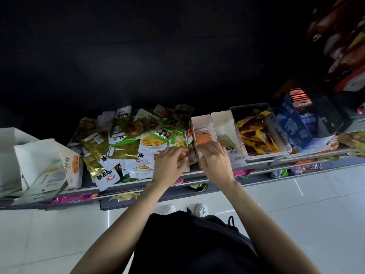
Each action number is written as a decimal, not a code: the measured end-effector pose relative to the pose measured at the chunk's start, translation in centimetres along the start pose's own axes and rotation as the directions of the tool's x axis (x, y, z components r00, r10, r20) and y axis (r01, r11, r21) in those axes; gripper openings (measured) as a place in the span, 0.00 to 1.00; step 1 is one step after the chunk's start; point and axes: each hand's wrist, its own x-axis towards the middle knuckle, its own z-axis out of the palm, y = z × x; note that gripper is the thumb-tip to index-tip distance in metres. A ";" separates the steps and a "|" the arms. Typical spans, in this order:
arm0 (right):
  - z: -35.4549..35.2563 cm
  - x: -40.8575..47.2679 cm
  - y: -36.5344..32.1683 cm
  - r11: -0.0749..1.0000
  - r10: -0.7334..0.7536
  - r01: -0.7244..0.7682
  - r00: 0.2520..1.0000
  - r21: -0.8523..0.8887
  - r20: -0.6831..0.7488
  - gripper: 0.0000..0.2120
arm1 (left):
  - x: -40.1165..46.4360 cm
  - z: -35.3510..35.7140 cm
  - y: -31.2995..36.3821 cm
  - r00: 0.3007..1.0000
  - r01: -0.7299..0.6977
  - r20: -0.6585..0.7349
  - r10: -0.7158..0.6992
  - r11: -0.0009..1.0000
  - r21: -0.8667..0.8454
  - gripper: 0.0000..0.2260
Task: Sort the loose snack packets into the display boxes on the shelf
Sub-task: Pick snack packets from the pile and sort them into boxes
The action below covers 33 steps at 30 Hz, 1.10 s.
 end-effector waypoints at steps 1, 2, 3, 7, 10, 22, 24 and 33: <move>0.3 -0.3 -0.9 0.996 0.005 -0.008 0.999 0.090 0.041 0.17 | -1.0 -0.4 -0.7 0.995 0.087 -0.053 -0.088 0.996 -0.022 0.08; 0.8 -0.5 -1.9 0.987 0.010 -0.027 0.994 0.158 0.109 0.16 | -1.9 -0.7 -1.5 0.977 0.199 -0.068 -0.202 0.979 -0.046 0.07; 1.6 -0.5 -2.6 0.980 0.014 -0.048 0.984 0.192 0.178 0.15 | -2.7 -0.8 -2.3 0.944 0.324 -0.045 -0.327 0.944 -0.064 0.08; 5.2 0.5 -4.3 0.952 0.182 -0.268 0.885 0.149 0.429 0.19 | -3.9 0.4 -5.1 0.817 0.562 0.167 -0.552 0.827 -0.015 0.15; 6.6 1.7 -4.8 0.859 0.358 -0.489 0.782 0.148 0.510 0.23 | -3.4 1.0 -4.9 0.788 0.592 0.224 -0.573 0.806 -0.022 0.18; 7.6 1.8 -4.2 0.937 0.318 -0.342 0.755 -0.070 0.573 0.23 | -2.7 1.8 -4.6 0.746 0.666 0.159 -0.647 0.729 -0.158 0.15; 7.6 1.8 -4.0 0.924 0.333 -0.381 0.790 -0.013 0.514 0.21 | -2.8 1.6 -4.5 0.775 0.632 0.110 -0.622 0.765 -0.124 0.15; 8.1 5.1 -5.7 0.794 0.528 -0.603 0.750 0.082 0.398 0.21 | -1.5 1.4 -4.3 0.923 0.237 0.213 -0.321 0.910 0.341 0.14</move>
